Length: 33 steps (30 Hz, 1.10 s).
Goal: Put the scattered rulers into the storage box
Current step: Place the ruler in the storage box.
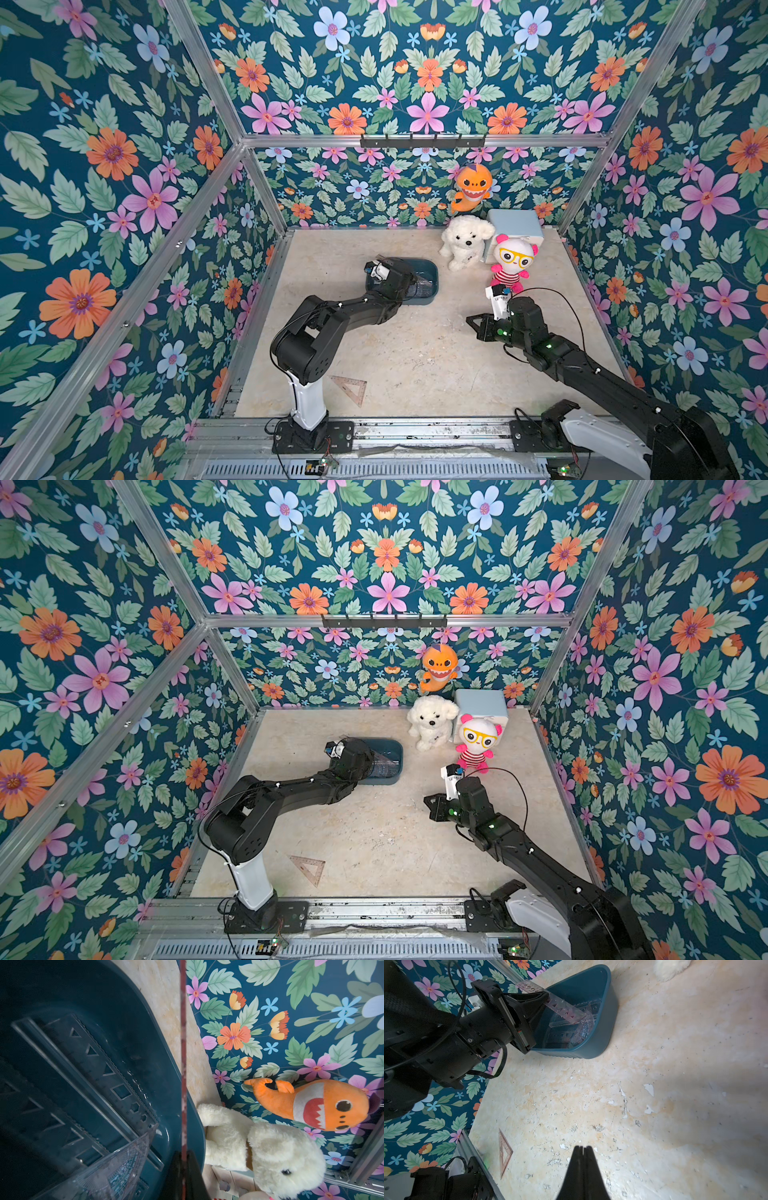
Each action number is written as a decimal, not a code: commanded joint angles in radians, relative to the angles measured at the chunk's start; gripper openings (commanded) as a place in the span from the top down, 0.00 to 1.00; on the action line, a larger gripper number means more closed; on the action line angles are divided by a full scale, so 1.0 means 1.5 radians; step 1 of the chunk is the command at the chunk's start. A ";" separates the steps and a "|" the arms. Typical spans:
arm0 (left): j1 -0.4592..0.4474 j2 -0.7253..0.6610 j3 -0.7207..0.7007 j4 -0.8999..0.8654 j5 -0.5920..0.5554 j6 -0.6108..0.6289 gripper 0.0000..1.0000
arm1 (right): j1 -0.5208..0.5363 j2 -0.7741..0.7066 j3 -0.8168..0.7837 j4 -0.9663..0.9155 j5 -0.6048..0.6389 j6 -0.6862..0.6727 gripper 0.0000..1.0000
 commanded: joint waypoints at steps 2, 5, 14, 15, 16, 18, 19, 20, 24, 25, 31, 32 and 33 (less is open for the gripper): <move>-0.003 0.009 0.001 0.013 -0.005 -0.012 0.91 | -0.016 -0.002 -0.004 0.001 -0.024 -0.013 0.97; -0.004 0.006 -0.006 0.008 -0.015 -0.012 0.88 | -0.024 0.000 -0.003 0.004 -0.029 -0.017 0.97; -0.009 -0.004 -0.024 0.027 -0.021 -0.005 0.40 | -0.030 0.005 0.007 -0.006 -0.034 -0.024 0.97; -0.010 -0.011 -0.027 0.031 -0.024 0.003 0.34 | -0.031 0.004 0.009 -0.009 -0.034 -0.025 0.96; -0.013 -0.020 -0.027 0.030 -0.028 0.013 0.28 | -0.031 0.003 0.011 -0.011 -0.034 -0.025 0.96; -0.019 -0.043 -0.027 0.023 -0.047 0.038 0.17 | -0.031 0.001 0.015 -0.017 -0.035 -0.027 0.95; -0.022 -0.058 -0.027 0.015 -0.057 0.050 0.12 | -0.032 0.000 0.018 -0.020 -0.035 -0.028 0.94; -0.024 -0.070 -0.030 0.012 -0.062 0.063 0.11 | -0.031 -0.001 0.021 -0.023 -0.037 -0.029 0.93; -0.032 -0.153 -0.046 -0.039 -0.083 0.159 0.09 | -0.026 0.001 0.027 -0.016 -0.073 -0.025 0.88; -0.032 -0.178 -0.046 -0.085 -0.098 0.189 0.09 | -0.013 0.005 0.029 -0.014 -0.073 -0.023 0.87; 0.069 -0.298 -0.057 -0.360 -0.096 0.296 0.15 | 0.235 0.134 0.104 0.003 0.094 -0.065 0.75; 0.096 -0.309 -0.064 -0.387 -0.077 0.296 0.15 | 0.278 0.182 0.134 0.006 0.115 -0.077 0.73; 0.128 -0.320 -0.076 -0.398 -0.056 0.305 0.15 | 0.314 0.233 0.167 0.007 0.128 -0.091 0.70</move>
